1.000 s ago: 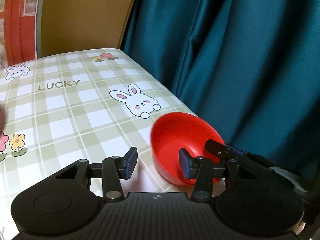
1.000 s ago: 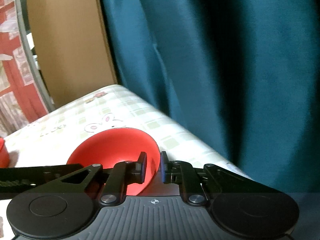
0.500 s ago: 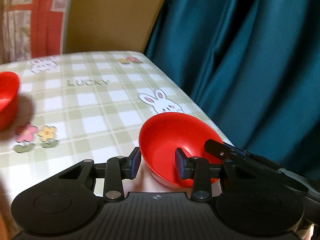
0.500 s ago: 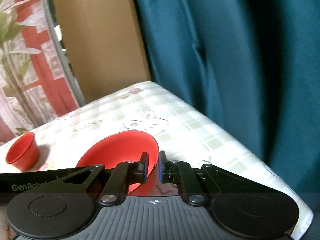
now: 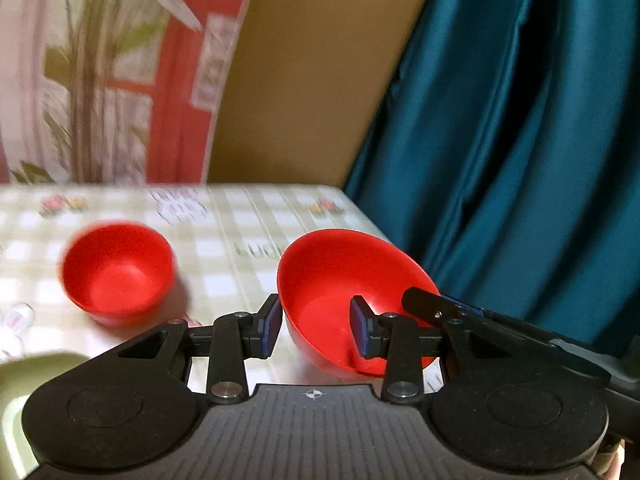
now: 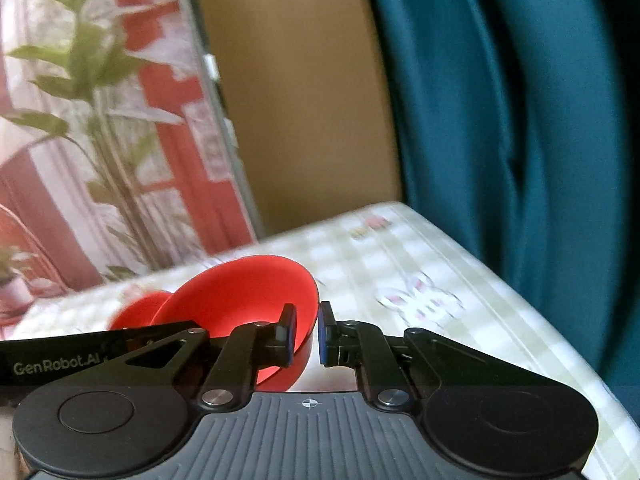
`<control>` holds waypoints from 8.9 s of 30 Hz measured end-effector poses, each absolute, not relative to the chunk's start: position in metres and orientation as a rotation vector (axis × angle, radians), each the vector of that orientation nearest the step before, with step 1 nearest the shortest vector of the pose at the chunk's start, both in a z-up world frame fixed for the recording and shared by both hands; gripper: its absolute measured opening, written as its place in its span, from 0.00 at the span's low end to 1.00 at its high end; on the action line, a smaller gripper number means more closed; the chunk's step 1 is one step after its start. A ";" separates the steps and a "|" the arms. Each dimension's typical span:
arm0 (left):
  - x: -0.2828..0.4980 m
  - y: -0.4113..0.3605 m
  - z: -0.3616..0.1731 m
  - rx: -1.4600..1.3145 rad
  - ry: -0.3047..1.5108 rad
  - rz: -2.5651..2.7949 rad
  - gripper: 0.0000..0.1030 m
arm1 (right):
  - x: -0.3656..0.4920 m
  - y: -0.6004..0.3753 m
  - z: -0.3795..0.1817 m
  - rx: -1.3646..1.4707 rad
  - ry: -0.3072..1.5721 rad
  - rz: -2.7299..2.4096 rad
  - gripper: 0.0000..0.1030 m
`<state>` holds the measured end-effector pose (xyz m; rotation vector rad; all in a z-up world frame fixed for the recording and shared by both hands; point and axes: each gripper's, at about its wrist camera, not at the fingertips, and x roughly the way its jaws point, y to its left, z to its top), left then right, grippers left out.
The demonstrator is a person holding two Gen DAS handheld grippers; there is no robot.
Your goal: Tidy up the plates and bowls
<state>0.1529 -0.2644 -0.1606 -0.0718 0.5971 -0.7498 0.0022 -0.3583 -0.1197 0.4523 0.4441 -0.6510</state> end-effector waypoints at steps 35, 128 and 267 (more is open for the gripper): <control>0.244 -0.149 -0.111 -0.135 0.524 -0.579 0.38 | 0.177 -0.337 -0.096 0.394 0.451 -0.366 0.10; 0.229 -0.136 -0.130 -0.010 0.673 -0.430 0.30 | 0.154 -0.310 -0.134 0.587 0.487 -0.283 0.14; 0.037 -0.056 0.035 0.038 0.211 -0.195 0.84 | 0.010 -0.234 0.046 0.231 0.331 -0.375 1.00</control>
